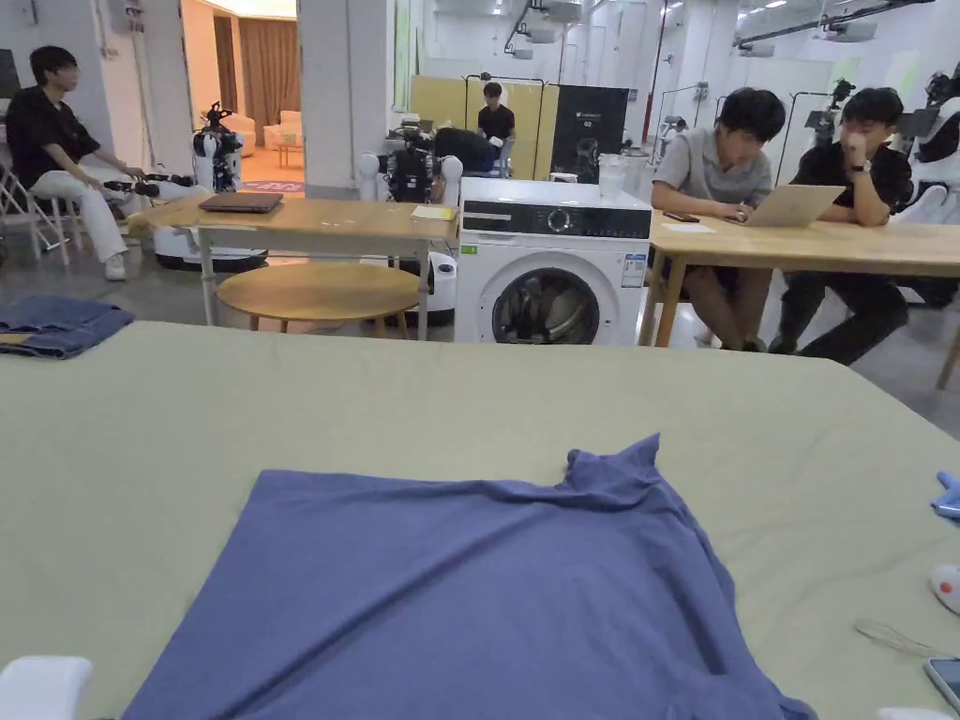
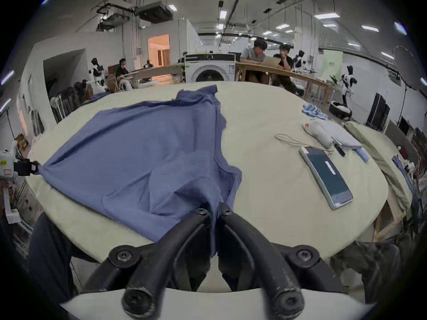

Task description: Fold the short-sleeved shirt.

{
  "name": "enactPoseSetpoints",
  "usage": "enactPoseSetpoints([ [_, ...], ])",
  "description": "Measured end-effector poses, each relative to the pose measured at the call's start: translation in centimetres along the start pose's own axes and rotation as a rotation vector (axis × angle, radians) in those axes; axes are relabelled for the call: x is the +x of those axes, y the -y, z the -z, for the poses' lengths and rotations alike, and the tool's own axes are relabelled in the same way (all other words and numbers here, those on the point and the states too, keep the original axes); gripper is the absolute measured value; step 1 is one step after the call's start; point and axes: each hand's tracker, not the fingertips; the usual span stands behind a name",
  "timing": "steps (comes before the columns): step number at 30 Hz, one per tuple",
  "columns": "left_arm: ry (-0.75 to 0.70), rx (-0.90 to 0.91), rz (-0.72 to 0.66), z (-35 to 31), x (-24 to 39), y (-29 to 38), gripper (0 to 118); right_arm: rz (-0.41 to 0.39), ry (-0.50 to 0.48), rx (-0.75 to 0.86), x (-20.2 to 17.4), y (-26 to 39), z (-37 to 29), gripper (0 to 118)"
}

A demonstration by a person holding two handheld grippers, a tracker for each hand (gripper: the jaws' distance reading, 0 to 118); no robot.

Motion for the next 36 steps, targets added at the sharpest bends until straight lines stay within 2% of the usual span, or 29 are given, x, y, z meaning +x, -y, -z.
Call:
enactPoseSetpoints([
  [4,-0.005,0.007,0.018,0.2,0.0,0.1,3,-0.04,0.012,0.011,-0.6,0.3,0.0,3],
  [6,0.005,0.036,0.014,-0.1,-0.2,0.0,30,-0.046,0.015,0.027,-0.8,0.2,-0.3,11],
  [7,0.013,0.057,0.003,-0.7,-0.3,0.0,52,-0.045,0.014,0.034,-0.9,0.0,-0.5,22],
  [8,0.048,0.087,-0.01,-1.2,-0.6,-0.2,81,-0.041,0.011,0.059,-0.9,-0.2,-0.8,54],
  [9,0.069,0.116,-0.019,-1.6,-0.9,-0.5,92,-0.037,0.022,0.1,-1.0,-0.5,-1.3,85],
  [10,0.082,0.178,-0.03,-2.6,-1.0,-0.9,93,-0.034,0.032,0.14,-1.1,-1.0,-2.0,104],
  [11,0.086,0.24,-0.038,-4.1,-0.8,-1.3,93,-0.023,0.038,0.207,-1.2,-1.5,-2.9,109],
  [14,0.132,0.334,-0.072,-6.4,-0.4,-3.1,93,0.017,0.031,0.38,-1.8,-3.2,-5.4,109],
  [19,0.081,0.537,-0.08,-8.9,1.5,-4.7,93,0.101,0.017,0.566,-3.2,-5.8,-8.3,109],
  [21,0.124,0.618,-0.091,-10.2,2.0,-4.6,92,0.14,-0.024,0.609,-3.5,-6.4,-9.2,108],
  [22,0.134,0.645,-0.104,-10.7,2.2,-4.6,89,0.144,-0.042,0.624,-3.7,-6.5,-9.4,104],
  [23,0.137,0.68,-0.106,-11.1,2.4,-4.7,71,0.147,-0.042,0.629,-4.0,-6.6,-9.6,87],
  [24,0.125,0.663,-0.107,-11.4,2.6,-4.6,42,0.143,-0.032,0.629,-4.3,-6.6,-9.8,65],
  [25,0.096,0.675,-0.113,-11.6,2.8,-4.5,7,0.144,-0.031,0.636,-4.6,-6.6,-9.8,31],
  [26,0.051,0.683,-0.118,-11.7,3.0,-4.5,0,0.143,-0.02,0.641,-4.9,-6.6,-9.7,0],
  [27,0.069,0.685,-0.115,-11.2,2.6,-4.3,0,0.147,0.047,0.671,-5.2,-6.4,-9.8,0],
  [30,0.106,0.638,-0.105,-11.0,1.7,-3.8,0,0.142,-0.019,0.613,-5.2,-6.2,-9.4,0],
  [33,0.093,0.598,-0.079,-10.4,1.1,-3.1,0,0.123,-0.014,0.592,-5.6,-5.9,-8.8,0],
  [36,0.151,0.49,-0.102,-8.9,0.0,-2.5,0,0.132,-0.033,0.554,-5.6,-5.5,-8.1,0],
])
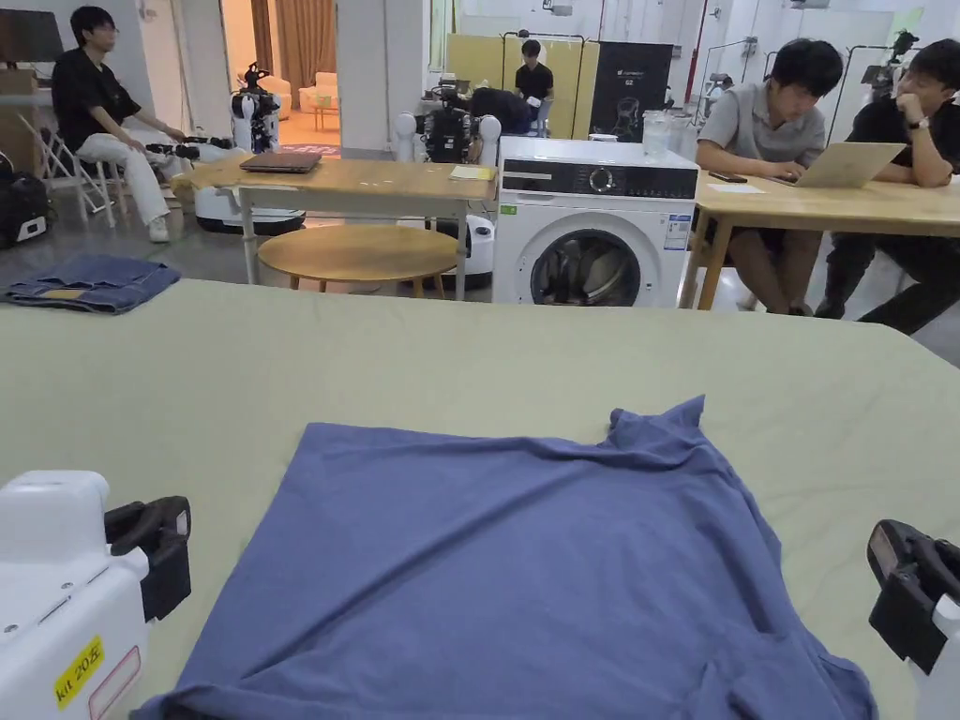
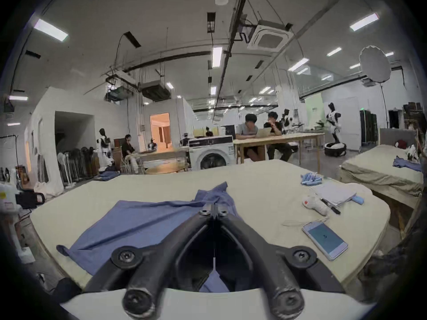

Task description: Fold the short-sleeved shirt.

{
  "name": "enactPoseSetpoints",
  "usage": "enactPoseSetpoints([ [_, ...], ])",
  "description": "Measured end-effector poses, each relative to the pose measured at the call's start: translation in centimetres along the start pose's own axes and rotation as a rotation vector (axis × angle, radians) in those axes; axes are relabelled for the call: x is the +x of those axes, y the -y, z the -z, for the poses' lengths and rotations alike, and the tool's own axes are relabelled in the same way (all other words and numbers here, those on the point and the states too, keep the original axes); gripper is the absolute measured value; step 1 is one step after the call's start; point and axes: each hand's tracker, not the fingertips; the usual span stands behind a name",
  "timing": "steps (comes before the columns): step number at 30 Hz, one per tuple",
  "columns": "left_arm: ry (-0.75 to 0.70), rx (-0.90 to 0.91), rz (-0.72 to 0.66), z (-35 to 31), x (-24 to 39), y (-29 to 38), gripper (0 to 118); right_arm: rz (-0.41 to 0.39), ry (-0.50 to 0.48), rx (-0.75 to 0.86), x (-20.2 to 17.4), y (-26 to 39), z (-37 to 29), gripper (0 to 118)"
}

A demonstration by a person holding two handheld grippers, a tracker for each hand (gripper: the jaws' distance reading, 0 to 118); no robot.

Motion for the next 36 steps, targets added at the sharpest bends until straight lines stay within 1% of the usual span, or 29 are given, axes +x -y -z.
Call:
enactPoseSetpoints([
  [1,-0.007,-0.044,-0.006,0.5,-0.3,0.4,0,0.006,-0.002,-0.006,-0.1,0.1,0.1,0],
  [2,-0.035,-0.117,-0.011,1.0,-0.7,1.1,15,0.006,0.001,-0.012,0.0,0.6,0.3,0],
  [3,-0.069,-0.152,0.003,1.5,-0.8,1.7,46,0.003,0.0,-0.023,-0.1,0.8,0.4,0],
  [4,-0.083,-0.185,0.012,1.9,-1.1,2.3,89,0.0,-0.003,-0.033,-0.1,1.0,0.5,0],
  [5,-0.088,-0.224,0.003,2.5,-1.6,3.2,118,-0.005,-0.005,-0.046,-0.2,1.2,0.6,0],
  [7,-0.064,-0.329,-0.023,3.5,-2.4,5.0,118,-0.016,-0.011,-0.073,-0.2,1.9,0.9,0],
  [8,-0.057,-0.367,-0.029,3.8,-2.9,4.7,118,-0.02,-0.01,-0.084,-0.2,2.1,1.0,0],
  [10,-0.078,-0.436,-0.01,5.0,-3.5,5.1,118,-0.02,-0.013,-0.099,0.0,2.6,1.1,0],
  [11,-0.083,-0.452,-0.002,4.9,-3.2,6.8,118,-0.019,-0.012,-0.108,0.0,2.8,1.2,0],
  [13,-0.09,-0.486,-0.001,5.7,-3.5,7.1,117,-0.017,-0.013,-0.125,0.0,3.1,1.4,0],
  [14,-0.089,-0.496,0.001,6.0,-3.6,7.0,115,-0.018,-0.013,-0.132,0.0,3.3,1.4,0],
  [15,-0.094,-0.5,0.009,6.3,-3.1,8.5,110,-0.023,-0.012,-0.14,0.1,3.6,1.4,0],
  [16,-0.1,-0.503,0.015,6.5,-3.0,8.6,103,-0.024,-0.011,-0.146,0.1,3.6,1.4,0],
  [18,-0.087,-0.521,-0.003,6.8,-3.1,8.0,79,-0.022,-0.012,-0.159,0.3,3.9,1.4,0],
  [19,-0.075,-0.522,-0.014,6.8,-3.0,8.8,65,-0.022,-0.01,-0.164,0.4,4.1,1.3,0],
  [20,-0.069,-0.512,-0.012,6.6,-2.8,8.9,45,-0.023,-0.006,-0.17,0.5,4.2,1.3,0],
  [22,-0.045,-0.482,0.028,6.2,-2.0,8.3,12,-0.024,0.0,-0.177,0.8,4.4,1.3,0],
  [23,-0.029,-0.471,0.045,6.0,-1.6,8.7,2,-0.025,0.007,-0.186,1.0,4.5,1.3,0],
  [24,-0.031,-0.453,0.056,5.8,-1.1,8.6,2,-0.025,0.008,-0.197,1.2,4.5,1.3,0],
  [25,-0.034,-0.446,0.068,5.7,-0.7,8.2,2,-0.027,0.009,-0.216,1.4,4.5,1.5,11],
  [27,-0.02,-0.423,0.073,5.5,-0.4,7.8,2,-0.03,0.009,-0.273,2.3,4.8,1.9,92],
  [28,-0.013,-0.416,0.067,5.4,-0.2,7.4,2,-0.034,0.012,-0.347,2.8,5.1,2.4,116],
  [29,-0.008,-0.414,0.061,5.4,-0.1,7.1,2,-0.035,0.012,-0.392,3.2,5.3,2.8,118],
  [31,-0.008,-0.402,0.054,5.6,-0.1,6.9,2,-0.062,0.023,-0.421,3.9,6.0,2.9,118],
  [34,-0.006,-0.406,0.056,6.1,0.3,6.8,2,-0.123,0.065,-0.552,4.9,7.5,3.5,118],
  [35,-0.009,-0.411,0.055,6.4,0.1,7.0,2,-0.124,0.061,-0.597,5.2,8.2,3.7,117],
  [36,-0.011,-0.413,0.053,6.4,0.1,7.0,2,-0.116,0.043,-0.639,5.5,8.5,3.8,112],
])
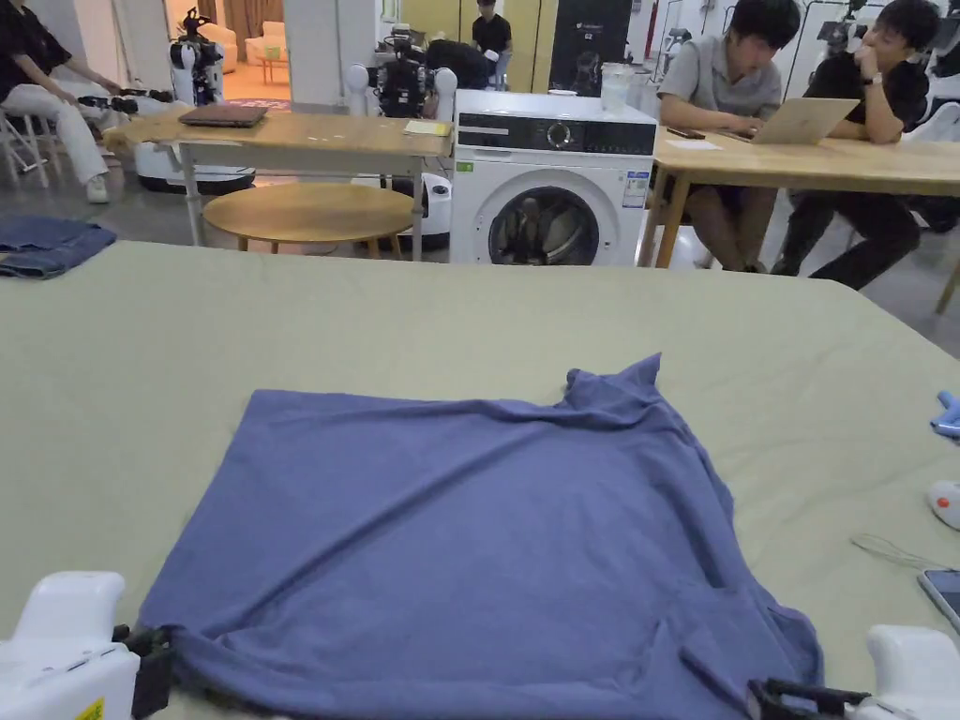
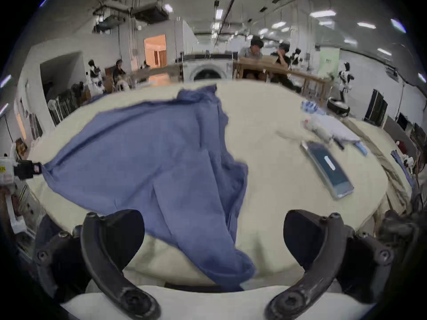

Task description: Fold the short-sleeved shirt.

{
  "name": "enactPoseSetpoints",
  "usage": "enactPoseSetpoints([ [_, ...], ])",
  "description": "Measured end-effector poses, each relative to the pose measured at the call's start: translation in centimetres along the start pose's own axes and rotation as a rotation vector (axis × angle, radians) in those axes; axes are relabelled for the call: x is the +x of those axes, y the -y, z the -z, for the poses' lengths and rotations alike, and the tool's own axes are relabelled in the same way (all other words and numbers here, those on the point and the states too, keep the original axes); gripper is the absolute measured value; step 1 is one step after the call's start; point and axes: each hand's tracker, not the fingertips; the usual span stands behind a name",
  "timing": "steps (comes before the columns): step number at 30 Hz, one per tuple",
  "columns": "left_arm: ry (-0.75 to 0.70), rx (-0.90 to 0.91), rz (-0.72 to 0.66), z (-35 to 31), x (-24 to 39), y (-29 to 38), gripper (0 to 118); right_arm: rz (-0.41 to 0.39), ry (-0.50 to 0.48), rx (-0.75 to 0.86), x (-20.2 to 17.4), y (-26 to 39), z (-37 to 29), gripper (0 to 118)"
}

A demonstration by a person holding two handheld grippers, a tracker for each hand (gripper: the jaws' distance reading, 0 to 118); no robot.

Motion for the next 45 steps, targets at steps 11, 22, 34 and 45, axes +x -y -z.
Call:
enactPoseSetpoints([
  [11,0.005,-0.014,-0.068,0.7,-0.9,-1.4,2,0.022,-0.028,0.109,-0.8,-1.6,-0.8,3],
  [22,0.011,-0.004,-0.168,6.7,-2.5,-10.9,2,0.061,-0.008,0.217,-1.0,-13.4,5.2,3],
  [34,-0.006,-0.147,-0.145,15.9,-2.6,-13.7,2,0.013,0.054,0.077,-1.6,-16.3,15.2,3],
  [45,-0.036,0.008,-0.186,11.9,-3.7,-14.5,103,0.054,0.066,0.231,-1.1,-16.0,11.3,111],
])
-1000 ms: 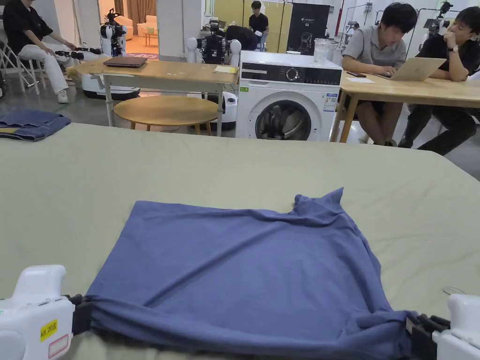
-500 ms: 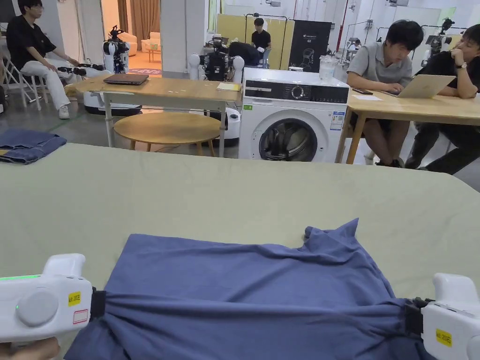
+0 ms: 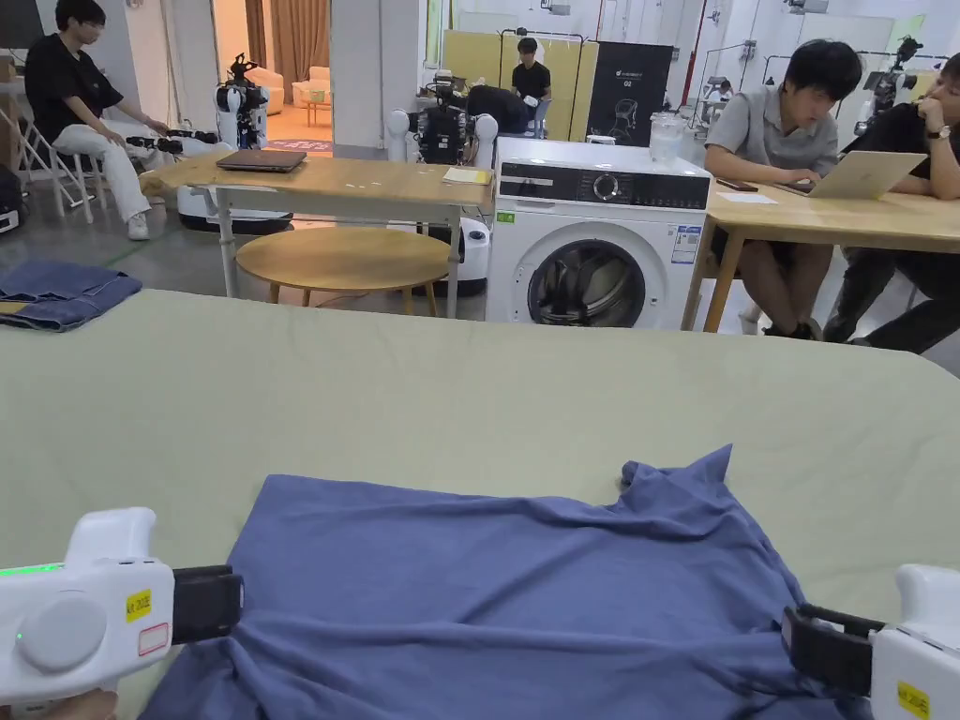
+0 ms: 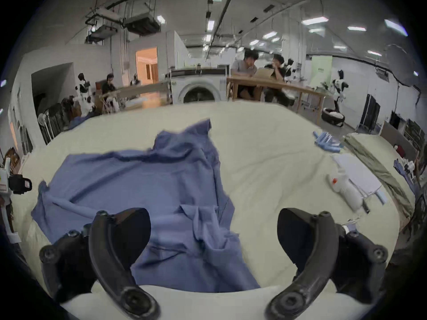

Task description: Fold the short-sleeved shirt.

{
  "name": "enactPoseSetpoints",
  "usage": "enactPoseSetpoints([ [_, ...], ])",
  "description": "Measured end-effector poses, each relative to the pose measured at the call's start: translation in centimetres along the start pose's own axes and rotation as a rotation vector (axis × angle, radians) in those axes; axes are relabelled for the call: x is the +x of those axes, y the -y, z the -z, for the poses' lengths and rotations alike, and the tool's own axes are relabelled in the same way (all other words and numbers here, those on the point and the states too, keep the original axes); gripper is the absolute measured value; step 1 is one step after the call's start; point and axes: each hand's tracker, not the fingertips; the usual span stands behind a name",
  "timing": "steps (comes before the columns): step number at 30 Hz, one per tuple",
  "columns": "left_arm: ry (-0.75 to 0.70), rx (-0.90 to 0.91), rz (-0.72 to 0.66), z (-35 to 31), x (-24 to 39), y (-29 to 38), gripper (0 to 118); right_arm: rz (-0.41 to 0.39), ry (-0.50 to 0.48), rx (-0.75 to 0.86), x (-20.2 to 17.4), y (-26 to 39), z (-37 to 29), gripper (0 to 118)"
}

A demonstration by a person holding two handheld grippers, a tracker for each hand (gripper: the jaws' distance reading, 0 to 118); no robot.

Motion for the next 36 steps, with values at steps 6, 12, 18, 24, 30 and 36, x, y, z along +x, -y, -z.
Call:
enactPoseSetpoints([
  [6,0.047,0.169,0.002,-5.6,1.2,-0.6,103,0.09,-0.048,0.189,-0.3,-1.3,-5.6,111],
  [12,0.05,0.337,0.079,-10.8,3.2,0.8,0,0.094,-0.117,0.301,-1.1,-1.0,-10.8,0],
  [18,0.1,0.287,0.124,-11.8,3.9,2.1,0,0.032,-0.099,0.323,-1.9,0.4,-12.3,0],
  [24,0.115,0.073,0.056,-7.9,3.0,2.8,0,0.03,-0.119,0.26,-2.4,2.1,-11.3,0],
  [30,0.011,-0.275,0.061,-0.6,1.6,3.7,108,0.018,-0.14,0.186,-2.7,3.4,-9.6,0],
  [36,-0.014,-0.305,0.012,2.2,0.9,3.9,101,-0.017,-0.132,0.117,-3.0,4.0,-7.8,0],
])
